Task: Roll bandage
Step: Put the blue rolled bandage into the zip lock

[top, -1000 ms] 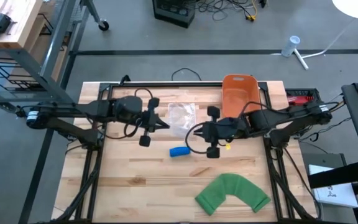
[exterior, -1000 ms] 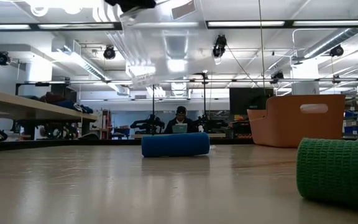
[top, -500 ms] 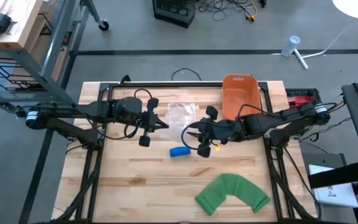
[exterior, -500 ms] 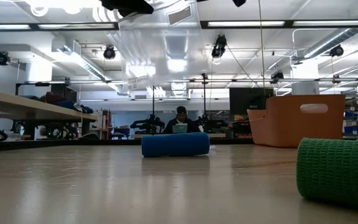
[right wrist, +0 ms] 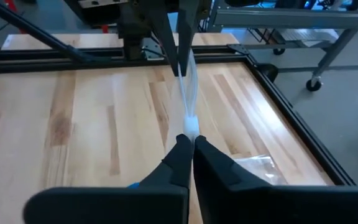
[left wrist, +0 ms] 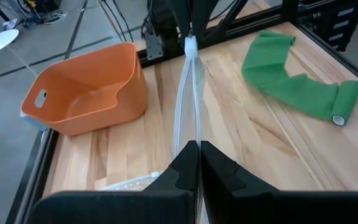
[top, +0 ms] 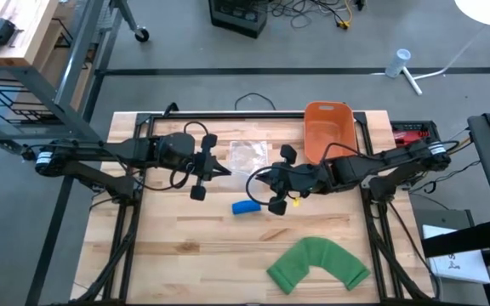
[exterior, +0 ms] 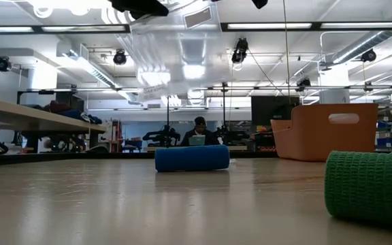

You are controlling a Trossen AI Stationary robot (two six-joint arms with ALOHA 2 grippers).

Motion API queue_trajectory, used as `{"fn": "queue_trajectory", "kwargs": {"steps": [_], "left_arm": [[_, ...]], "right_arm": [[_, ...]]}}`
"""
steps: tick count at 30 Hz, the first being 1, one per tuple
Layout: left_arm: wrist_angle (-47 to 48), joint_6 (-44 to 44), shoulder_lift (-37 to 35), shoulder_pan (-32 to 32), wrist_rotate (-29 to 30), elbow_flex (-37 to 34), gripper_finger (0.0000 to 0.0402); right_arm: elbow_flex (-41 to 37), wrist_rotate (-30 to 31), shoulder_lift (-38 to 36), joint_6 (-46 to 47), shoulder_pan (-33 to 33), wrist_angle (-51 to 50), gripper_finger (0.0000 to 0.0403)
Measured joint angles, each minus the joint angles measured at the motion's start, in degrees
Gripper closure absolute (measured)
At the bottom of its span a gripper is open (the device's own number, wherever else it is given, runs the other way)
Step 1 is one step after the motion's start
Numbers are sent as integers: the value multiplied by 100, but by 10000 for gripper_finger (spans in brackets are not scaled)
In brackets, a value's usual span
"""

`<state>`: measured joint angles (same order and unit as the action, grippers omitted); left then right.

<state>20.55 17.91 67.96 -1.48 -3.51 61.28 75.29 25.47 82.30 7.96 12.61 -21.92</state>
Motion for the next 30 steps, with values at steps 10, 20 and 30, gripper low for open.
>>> {"fn": "queue_trajectory", "kwargs": {"steps": [10, 20, 30], "left_arm": [[120, 150, -13, 4, -20, 0, 376], [828, 22, -584, 2, 2, 0, 236], [-226, -710, -1208, -1, -582, -1170, 164]], "right_arm": [[0, -20, -7, -217, -18, -41, 402], [4, -44, -128, -593, -14, -710, 403], [-124, 258, -387, -541, 447, -1196, 403]]}}
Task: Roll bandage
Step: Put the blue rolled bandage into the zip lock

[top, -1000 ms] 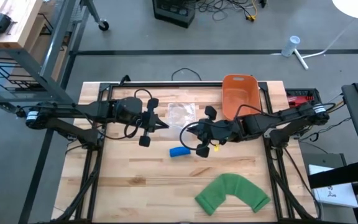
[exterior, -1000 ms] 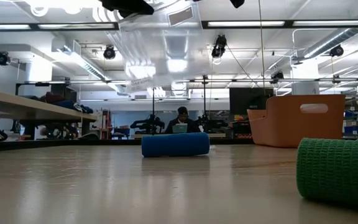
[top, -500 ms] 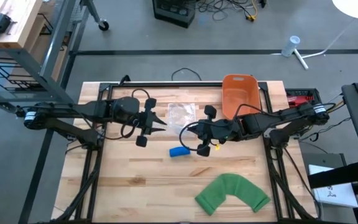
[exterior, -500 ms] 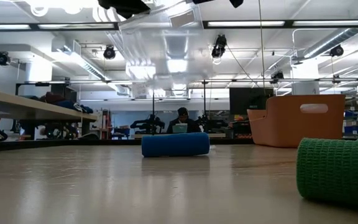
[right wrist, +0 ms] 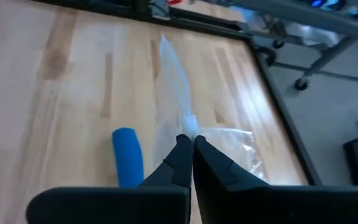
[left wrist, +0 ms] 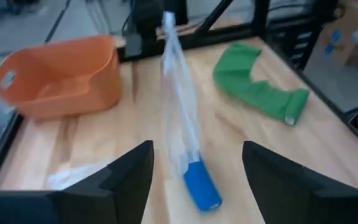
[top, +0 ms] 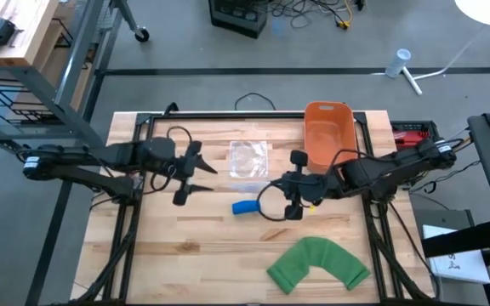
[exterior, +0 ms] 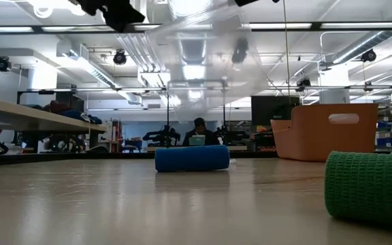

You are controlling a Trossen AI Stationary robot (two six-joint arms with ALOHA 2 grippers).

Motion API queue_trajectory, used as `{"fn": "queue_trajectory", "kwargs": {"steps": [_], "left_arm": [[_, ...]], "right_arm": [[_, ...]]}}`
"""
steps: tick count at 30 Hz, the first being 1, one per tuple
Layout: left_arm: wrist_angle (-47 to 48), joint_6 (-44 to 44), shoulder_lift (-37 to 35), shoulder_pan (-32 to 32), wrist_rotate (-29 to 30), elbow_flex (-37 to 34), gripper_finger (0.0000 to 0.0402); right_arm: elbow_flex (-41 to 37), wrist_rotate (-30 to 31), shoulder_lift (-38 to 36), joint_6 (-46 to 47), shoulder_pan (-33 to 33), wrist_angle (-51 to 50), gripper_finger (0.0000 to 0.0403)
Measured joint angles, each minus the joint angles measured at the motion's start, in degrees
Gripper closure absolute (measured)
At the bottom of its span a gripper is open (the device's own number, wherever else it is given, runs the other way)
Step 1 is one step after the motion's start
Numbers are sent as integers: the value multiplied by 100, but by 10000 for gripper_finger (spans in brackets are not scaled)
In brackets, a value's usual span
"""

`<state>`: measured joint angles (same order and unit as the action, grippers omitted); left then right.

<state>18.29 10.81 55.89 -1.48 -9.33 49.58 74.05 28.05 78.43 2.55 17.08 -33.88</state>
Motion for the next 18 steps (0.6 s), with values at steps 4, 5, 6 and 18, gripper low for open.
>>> {"fn": "queue_trajectory", "kwargs": {"steps": [4, 5, 6, 18], "left_arm": [[-1438, 11, -31, 1, -269, -856, 170], [-1812, 31, -7, 1, -273, -1031, 173], [-2124, 49, 12, 1, -273, -1165, 177], [-3026, 68, 369, -2, -15, -1457, 240]], "right_arm": [[-7, 313, -2, 107, 113, -15, 403], [-7, 315, -2, 158, 114, -11, 403], [-7, 327, -2, 227, 111, -12, 403], [-9, 305, 13, 393, 105, 287, 403]]}}
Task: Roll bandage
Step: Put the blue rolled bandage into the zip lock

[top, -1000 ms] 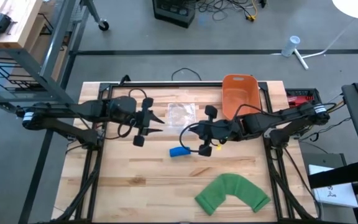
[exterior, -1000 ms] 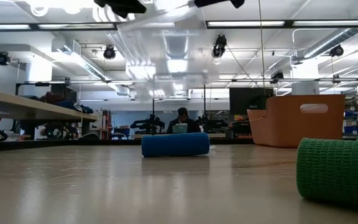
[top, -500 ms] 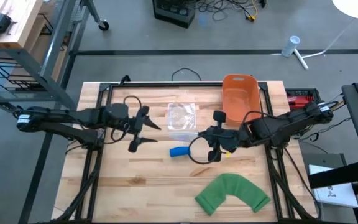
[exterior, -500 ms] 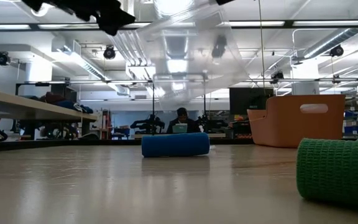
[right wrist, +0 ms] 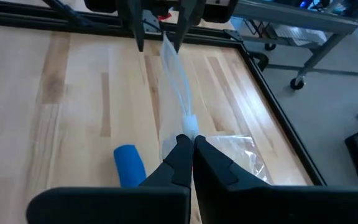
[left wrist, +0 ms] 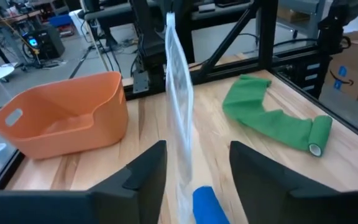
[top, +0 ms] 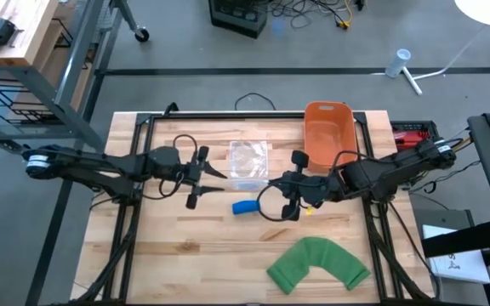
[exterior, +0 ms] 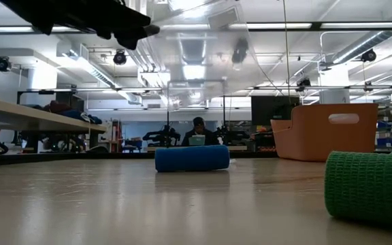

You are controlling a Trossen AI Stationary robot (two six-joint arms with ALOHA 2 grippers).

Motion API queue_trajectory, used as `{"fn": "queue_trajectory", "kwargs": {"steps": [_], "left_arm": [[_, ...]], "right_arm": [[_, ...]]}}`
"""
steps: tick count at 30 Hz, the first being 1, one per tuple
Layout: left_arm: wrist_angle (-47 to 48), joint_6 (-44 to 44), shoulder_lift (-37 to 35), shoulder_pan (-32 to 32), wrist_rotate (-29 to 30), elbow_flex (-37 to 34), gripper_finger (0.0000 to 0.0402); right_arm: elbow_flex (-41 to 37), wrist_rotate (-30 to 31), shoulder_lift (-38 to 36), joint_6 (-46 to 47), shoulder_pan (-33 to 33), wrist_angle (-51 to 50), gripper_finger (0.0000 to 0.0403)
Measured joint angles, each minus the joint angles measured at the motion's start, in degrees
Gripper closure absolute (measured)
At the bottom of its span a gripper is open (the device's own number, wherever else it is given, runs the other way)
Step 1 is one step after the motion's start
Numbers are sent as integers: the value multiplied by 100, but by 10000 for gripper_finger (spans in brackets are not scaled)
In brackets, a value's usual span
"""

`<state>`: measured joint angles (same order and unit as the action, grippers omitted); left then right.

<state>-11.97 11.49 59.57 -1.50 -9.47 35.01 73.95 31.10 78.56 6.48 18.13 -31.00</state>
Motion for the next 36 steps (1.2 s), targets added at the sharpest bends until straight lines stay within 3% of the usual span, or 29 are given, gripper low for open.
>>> {"fn": "queue_trajectory", "kwargs": {"steps": [13, 21, 27, 32, 36], "left_arm": [[616, 42, 2, 2, 195, 323, 393], [1409, 291, 57, 2, 302, 837, 399], [2400, 450, 437, 6, 297, 1727, 400], [3267, 457, 970, 0, 297, 2504, 400], [4106, 651, 1336, 0, 295, 3044, 401]], "right_arm": [[0, 0, 0, 41, 0, 0, 403], [-2, 0, 28, -22, -29, 162, 403], [-2, -15, 187, -395, -165, 731, 403], [-2, -452, 313, -484, -351, 766, 403], [-2, 130, 298, -458, -457, 735, 403]]}}
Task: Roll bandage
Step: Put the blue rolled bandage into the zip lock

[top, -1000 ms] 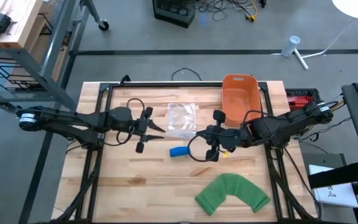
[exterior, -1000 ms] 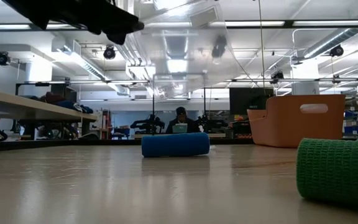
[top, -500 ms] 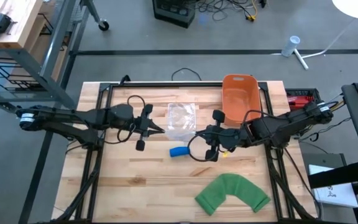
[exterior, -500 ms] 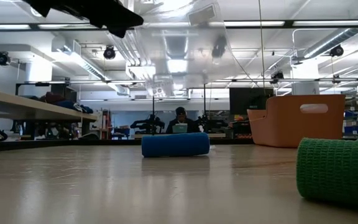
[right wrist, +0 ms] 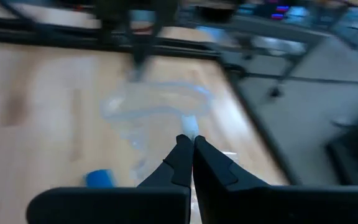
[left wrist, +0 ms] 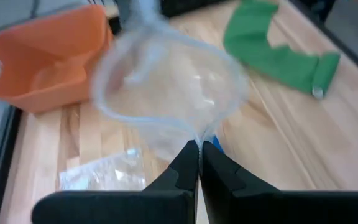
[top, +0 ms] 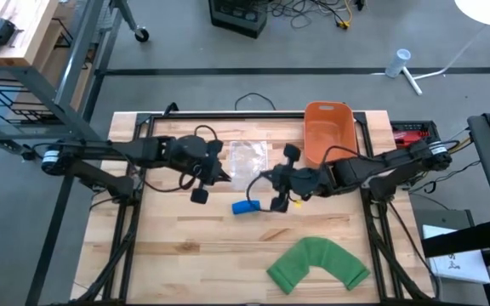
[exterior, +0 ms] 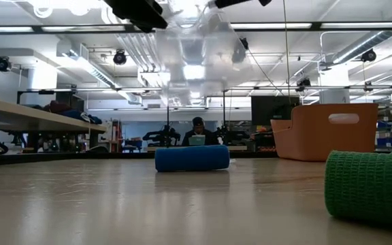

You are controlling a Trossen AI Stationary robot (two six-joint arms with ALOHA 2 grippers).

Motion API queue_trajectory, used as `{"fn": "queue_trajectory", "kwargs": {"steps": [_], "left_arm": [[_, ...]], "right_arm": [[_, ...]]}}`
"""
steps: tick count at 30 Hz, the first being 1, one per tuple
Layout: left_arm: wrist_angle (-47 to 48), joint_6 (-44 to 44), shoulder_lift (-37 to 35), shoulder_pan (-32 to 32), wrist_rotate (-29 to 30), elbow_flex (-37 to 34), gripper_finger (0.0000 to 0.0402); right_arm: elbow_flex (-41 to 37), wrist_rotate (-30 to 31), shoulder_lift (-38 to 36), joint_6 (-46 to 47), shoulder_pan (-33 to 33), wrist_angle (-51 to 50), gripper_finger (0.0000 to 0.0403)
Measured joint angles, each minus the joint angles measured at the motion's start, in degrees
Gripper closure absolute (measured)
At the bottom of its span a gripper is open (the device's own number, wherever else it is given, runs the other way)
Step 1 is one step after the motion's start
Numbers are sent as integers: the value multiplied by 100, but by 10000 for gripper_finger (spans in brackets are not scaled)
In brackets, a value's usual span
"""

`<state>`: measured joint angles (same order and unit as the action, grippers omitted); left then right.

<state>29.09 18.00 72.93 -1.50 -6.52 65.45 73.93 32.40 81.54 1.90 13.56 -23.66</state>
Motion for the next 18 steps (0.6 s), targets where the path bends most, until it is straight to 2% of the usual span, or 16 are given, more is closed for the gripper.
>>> {"fn": "queue_trajectory", "kwargs": {"steps": [2, 4, 7, 11, 13, 15, 18], "left_arm": [[244, 86, 118, 0, -83, 170, 401], [216, 150, 173, 0, -391, 240, 401], [158, 199, 215, 9, -602, 245, 401], [31, -42, 125, -98, 244, 146, 401], [6, -97, 90, -167, 362, 111, 401], [-15, -25, 74, -171, -138, 90, 401], [-56, 188, 74, -107, -1223, 81, 401]], "right_arm": [[0, 317, -28, 26, -70, -3, 403], [0, 304, -42, 28, -131, 18, 403], [-2, -362, -25, -25, -160, 19, 403], [-2, -1425, 8, -295, -160, 39, 403], [-2, -1609, 8, -338, -158, 31, 403], [-2, -1295, 8, -222, -166, 5, 403], [-2, -352, 5, -4, -255, -54, 403]]}}
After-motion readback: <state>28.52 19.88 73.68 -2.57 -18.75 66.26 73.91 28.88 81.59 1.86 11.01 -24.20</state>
